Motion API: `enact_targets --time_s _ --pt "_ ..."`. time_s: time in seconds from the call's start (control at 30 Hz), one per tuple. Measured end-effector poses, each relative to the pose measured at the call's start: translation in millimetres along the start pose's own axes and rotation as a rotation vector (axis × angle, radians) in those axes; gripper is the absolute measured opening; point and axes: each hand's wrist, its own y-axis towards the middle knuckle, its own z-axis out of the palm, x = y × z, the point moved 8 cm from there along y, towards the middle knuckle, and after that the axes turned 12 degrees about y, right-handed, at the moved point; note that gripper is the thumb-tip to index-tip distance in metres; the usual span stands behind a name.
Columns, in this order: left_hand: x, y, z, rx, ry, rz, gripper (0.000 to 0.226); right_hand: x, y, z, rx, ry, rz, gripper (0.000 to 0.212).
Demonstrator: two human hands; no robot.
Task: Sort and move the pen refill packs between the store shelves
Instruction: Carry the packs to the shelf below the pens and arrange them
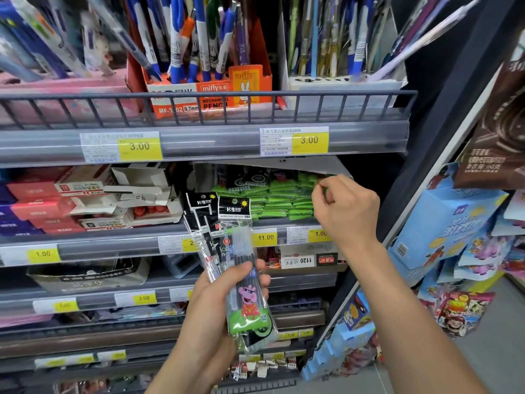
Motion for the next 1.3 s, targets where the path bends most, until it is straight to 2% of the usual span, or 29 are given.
enact_targets --time_s 0.33,0.57,0.63,0.73,0.8,0.87,0.93,1.0,1.17,1.3 --pt "3 0 2 0.008 0.032 -0.016 0.056 -14 -5 3 0.023 0.067 -0.059 0.015" --pt "3 -1 15 0.081 -0.115 -0.068 0.071 -17 -2 8 -0.024 -0.042 -0.067 0.018" --pt "2 -2 15 0.104 -0.153 -0.078 0.064 -11 -5 -1 -0.046 0.039 0.035 0.017" --pt "0 -2 11 0.123 -0.192 -0.056 0.042 13 -25 -11 -0.044 0.328 0.358 0.018" --pt "-1 -2 7 0.119 -0.197 -0.037 0.036 40 -56 -1 0.123 0.554 0.64 0.022" --pt "-1 -1 3 0.104 -0.164 -0.038 0.031 70 -88 11 0.342 0.74 0.871 0.035" --pt "0 -2 -1 0.097 -0.124 -0.063 0.027 93 -104 14 0.491 0.811 0.908 0.041" --pt "-1 -2 -5 0.093 -0.073 -0.046 0.029 105 -106 13 0.565 0.839 0.88 0.043" --pt "-6 -1 -12 0.054 -0.006 0.036 0.034 101 -104 6 0.657 0.8 0.897 0.044" --pt "-7 -3 -17 0.031 -0.033 0.033 0.033 99 -111 4 0.69 0.891 1.08 0.041"
